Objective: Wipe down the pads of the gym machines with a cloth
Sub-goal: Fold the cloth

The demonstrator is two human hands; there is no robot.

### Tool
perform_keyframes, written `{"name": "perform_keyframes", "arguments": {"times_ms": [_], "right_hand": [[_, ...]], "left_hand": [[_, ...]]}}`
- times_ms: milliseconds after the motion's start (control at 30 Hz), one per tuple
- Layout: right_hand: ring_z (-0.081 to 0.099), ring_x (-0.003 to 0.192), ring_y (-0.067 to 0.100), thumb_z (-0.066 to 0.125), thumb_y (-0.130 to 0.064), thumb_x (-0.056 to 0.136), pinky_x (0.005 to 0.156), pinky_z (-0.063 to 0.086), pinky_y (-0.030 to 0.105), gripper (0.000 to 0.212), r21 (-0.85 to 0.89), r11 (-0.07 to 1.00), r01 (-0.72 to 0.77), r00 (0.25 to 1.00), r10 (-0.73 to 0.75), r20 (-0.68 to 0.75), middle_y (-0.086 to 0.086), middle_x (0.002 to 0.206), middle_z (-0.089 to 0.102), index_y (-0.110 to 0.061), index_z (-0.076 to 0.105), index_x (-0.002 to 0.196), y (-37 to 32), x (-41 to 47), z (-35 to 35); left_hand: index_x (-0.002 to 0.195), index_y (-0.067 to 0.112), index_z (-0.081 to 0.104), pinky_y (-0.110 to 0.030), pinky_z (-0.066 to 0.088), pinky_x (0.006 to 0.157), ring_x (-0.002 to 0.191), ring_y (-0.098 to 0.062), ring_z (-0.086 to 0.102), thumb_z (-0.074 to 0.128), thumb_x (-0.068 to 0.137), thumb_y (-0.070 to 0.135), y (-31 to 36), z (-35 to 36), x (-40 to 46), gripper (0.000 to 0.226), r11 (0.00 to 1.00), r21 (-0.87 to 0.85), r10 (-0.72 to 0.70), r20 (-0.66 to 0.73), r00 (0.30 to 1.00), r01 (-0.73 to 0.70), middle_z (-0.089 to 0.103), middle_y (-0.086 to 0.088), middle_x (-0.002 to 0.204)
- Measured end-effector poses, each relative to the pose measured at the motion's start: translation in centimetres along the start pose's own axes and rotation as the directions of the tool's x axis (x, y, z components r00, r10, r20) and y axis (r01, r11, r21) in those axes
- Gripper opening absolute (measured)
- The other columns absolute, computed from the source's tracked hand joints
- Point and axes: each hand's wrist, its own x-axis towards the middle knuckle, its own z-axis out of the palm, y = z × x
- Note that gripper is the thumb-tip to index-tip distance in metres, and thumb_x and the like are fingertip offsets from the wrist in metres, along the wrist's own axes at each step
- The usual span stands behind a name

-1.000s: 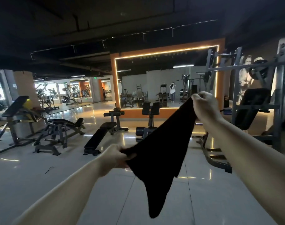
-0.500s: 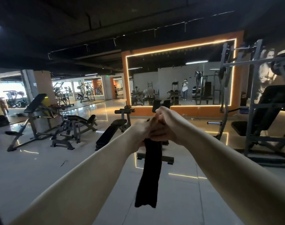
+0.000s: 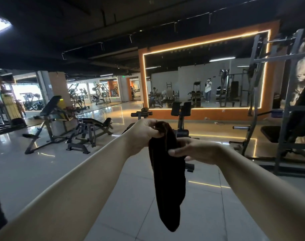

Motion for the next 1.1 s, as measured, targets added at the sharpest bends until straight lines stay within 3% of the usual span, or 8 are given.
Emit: {"name": "perform_keyframes", "arguments": {"times_ms": [167,367,533,700,800,933,1000,1100], "right_hand": [[0.064,0.103,0.022,0.060,-0.002,0.088,0.100,0.046,0.043,0.022,-0.106,0.993,-0.060,0.990,0.046,-0.132,0.010,0.107,0.069,-0.010,0.067,0.107,0.2,0.9,-1.1],[0.053,0.067,0.005,0.053,-0.012,0.096,0.068,0.040,0.023,0.014,-0.210,0.971,-0.115,0.976,0.071,-0.206,-0.009,0.071,0.064,-0.012,0.067,0.098,-0.5,1.9,-2.0],[0.066,0.087,0.015,0.041,-0.017,0.101,0.091,0.048,0.039,0.021,-0.018,0.999,-0.041,0.970,0.036,-0.239,0.001,0.094,0.070,-0.013,0.061,0.108,-0.8,2.9,-2.1],[0.067,0.069,0.016,0.042,-0.014,0.101,0.072,0.058,0.037,0.018,-0.151,0.988,-0.028,0.921,-0.034,-0.389,0.005,0.084,0.066,-0.012,0.060,0.100,-0.9,3.7,-2.1],[0.069,0.069,0.016,0.042,-0.018,0.102,0.064,0.055,0.030,0.020,0.050,0.996,0.078,0.915,-0.052,-0.400,0.007,0.086,0.067,-0.010,0.060,0.104,-1.1,4.0,-3.0],[0.056,0.117,0.035,0.037,-0.067,0.092,0.106,0.035,0.055,0.067,0.565,0.811,0.156,0.947,0.040,-0.318,0.021,0.130,0.056,-0.016,0.051,0.134,3.2,5.2,-1.8],[0.050,0.123,0.040,0.028,-0.083,0.081,0.111,0.029,0.054,0.086,0.686,0.725,0.060,0.971,0.116,-0.208,0.019,0.136,0.052,-0.021,0.052,0.135,6.5,5.1,0.5],[0.062,0.107,0.031,0.037,-0.065,0.090,0.094,0.043,0.045,0.064,0.712,0.696,0.090,0.991,0.006,-0.131,0.012,0.119,0.065,-0.016,0.065,0.120,6.9,4.9,1.5]], "left_hand": [[0.100,0.002,0.064,-0.036,0.054,0.079,0.098,-0.031,0.066,0.056,0.089,-0.001,-0.9,-1.7,-0.6,0.014,0.998,-0.026,-0.054,-0.016,0.998,0.054,0.067,-0.014,0.096],[0.103,0.004,0.063,-0.039,0.053,0.084,0.099,-0.029,0.066,0.058,0.086,-0.001,-2.4,-4.0,-1.1,0.018,0.990,-0.030,-0.137,-0.078,0.987,0.135,0.067,-0.012,0.097],[0.099,0.001,0.066,-0.039,0.053,0.087,0.101,-0.029,0.065,0.060,0.087,0.003,-4.0,-5.7,-1.0,0.013,0.971,0.001,-0.237,-0.081,0.968,0.238,0.068,-0.012,0.101],[0.102,0.004,0.065,-0.045,0.047,0.099,0.108,-0.031,0.062,0.062,0.089,0.022,-5.7,-6.9,-0.6,0.022,0.932,0.091,-0.343,-0.097,0.934,0.352,0.064,-0.020,0.110],[0.120,0.011,0.056,-0.039,0.050,0.087,0.108,-0.030,0.061,0.050,0.098,0.030,-5.7,-6.7,-0.1,0.030,0.941,0.017,-0.334,-0.093,0.938,0.337,0.062,-0.018,0.117],[0.119,0.005,0.055,-0.040,0.052,0.086,0.099,-0.029,0.064,0.051,0.096,0.036,-4.9,-3.9,2.4,0.038,0.917,-0.245,-0.378,-0.283,0.881,0.315,0.066,-0.012,0.108],[0.121,0.005,0.055,-0.044,0.050,0.093,0.099,-0.032,0.066,0.056,0.092,0.040,-5.4,-3.1,2.9,0.046,0.860,-0.366,-0.465,-0.280,0.840,0.355,0.068,-0.015,0.108],[0.128,0.012,0.052,-0.049,0.041,0.104,0.116,-0.036,0.057,0.039,0.089,0.066,-7.7,-2.2,2.5,0.068,0.764,-0.583,-0.442,-0.161,0.883,0.277,0.062,-0.018,0.124]]}}
